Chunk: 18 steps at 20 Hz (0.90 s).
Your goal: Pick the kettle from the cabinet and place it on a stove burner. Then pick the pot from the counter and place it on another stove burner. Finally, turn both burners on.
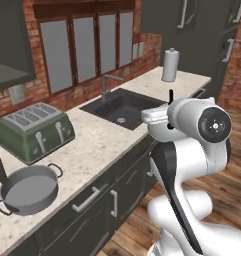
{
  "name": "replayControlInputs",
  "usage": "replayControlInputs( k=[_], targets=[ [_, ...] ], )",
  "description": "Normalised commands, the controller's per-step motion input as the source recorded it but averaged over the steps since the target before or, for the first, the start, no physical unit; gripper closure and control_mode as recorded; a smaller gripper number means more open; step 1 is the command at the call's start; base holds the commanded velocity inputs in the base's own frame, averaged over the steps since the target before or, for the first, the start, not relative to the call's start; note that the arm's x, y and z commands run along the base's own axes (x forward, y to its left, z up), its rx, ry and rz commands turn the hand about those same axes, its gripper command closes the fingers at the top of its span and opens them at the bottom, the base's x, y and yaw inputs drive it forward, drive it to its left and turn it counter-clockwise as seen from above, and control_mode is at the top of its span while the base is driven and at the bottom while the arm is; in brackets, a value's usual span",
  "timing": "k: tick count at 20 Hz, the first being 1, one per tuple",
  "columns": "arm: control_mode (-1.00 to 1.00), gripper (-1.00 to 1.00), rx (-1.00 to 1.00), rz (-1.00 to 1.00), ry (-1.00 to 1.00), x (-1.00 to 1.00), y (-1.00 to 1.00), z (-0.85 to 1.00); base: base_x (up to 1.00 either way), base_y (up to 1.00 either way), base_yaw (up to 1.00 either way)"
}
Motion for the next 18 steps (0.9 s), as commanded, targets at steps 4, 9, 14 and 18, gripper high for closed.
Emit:
replayControlInputs(
  k=[4,9,14,18],
  targets=[
    [1.0,1.0,0.0,0.0,0.0,0.0,0.0,0.0,-0.16,-0.32,-0.29],
    [1.0,1.0,0.0,0.0,0.0,0.0,0.0,0.0,-0.18,-0.31,-0.3],
    [1.0,1.0,0.0,0.0,0.0,0.0,0.0,0.0,-0.14,-0.29,-0.3],
    [1.0,1.0,0.0,0.0,0.0,0.0,0.0,0.0,-0.13,-0.3,-0.3]
  ],
)
